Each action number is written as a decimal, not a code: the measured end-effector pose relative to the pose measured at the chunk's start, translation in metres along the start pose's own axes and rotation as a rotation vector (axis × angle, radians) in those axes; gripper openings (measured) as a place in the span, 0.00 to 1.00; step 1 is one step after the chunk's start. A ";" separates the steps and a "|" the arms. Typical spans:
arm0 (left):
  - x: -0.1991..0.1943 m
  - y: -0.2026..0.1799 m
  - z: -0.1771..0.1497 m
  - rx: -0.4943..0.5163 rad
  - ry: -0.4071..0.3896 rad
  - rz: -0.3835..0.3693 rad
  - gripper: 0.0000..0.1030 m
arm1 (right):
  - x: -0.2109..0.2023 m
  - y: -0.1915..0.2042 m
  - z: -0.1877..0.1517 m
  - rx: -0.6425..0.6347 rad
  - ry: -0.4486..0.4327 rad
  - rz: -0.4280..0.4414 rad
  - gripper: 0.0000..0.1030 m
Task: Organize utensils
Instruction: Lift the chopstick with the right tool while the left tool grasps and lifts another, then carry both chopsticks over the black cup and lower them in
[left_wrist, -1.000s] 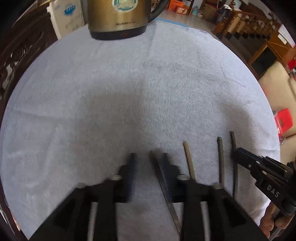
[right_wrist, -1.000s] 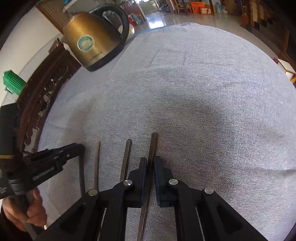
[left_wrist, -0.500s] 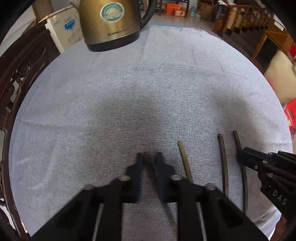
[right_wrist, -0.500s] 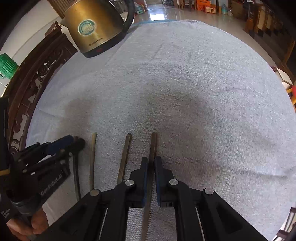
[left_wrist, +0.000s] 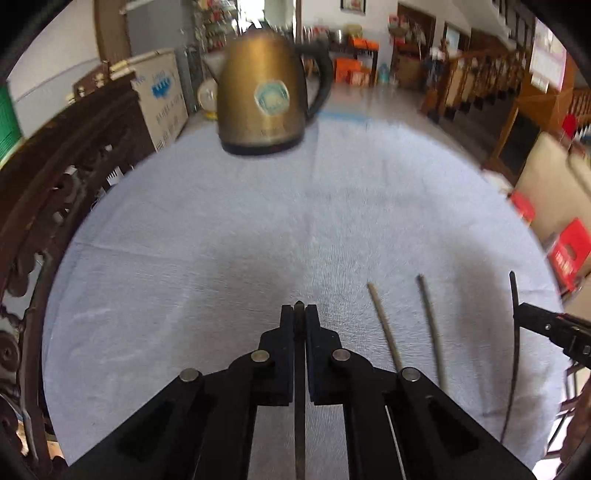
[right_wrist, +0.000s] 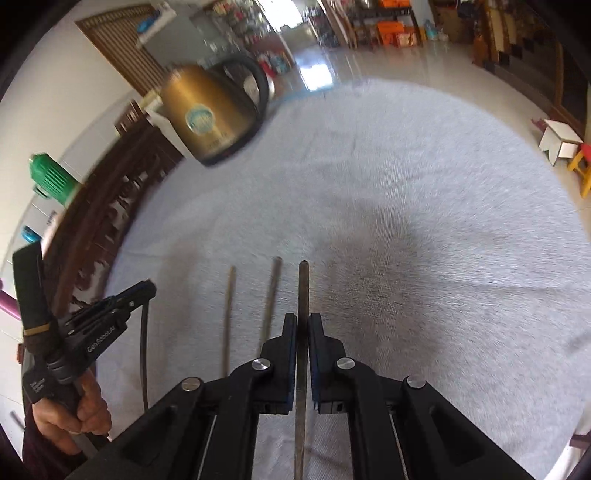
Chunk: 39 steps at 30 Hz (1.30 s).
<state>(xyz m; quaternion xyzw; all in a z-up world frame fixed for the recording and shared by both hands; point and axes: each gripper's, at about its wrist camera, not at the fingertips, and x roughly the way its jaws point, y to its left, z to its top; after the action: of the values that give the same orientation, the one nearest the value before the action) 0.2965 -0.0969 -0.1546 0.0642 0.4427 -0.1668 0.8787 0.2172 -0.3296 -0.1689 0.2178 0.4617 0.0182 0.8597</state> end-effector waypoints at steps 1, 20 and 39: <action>-0.010 0.004 -0.001 -0.008 -0.022 -0.003 0.05 | -0.011 0.003 -0.004 -0.007 -0.028 -0.003 0.07; -0.194 0.079 -0.079 -0.280 -0.457 -0.047 0.05 | -0.204 0.096 -0.116 -0.118 -0.635 -0.078 0.07; -0.264 0.016 -0.093 -0.306 -0.786 -0.239 0.05 | -0.295 0.142 -0.166 -0.183 -0.771 0.070 0.06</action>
<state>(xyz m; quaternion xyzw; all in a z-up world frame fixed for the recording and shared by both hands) 0.0856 0.0050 0.0003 -0.1865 0.0988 -0.2115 0.9543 -0.0608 -0.2105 0.0388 0.1470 0.0938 0.0054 0.9847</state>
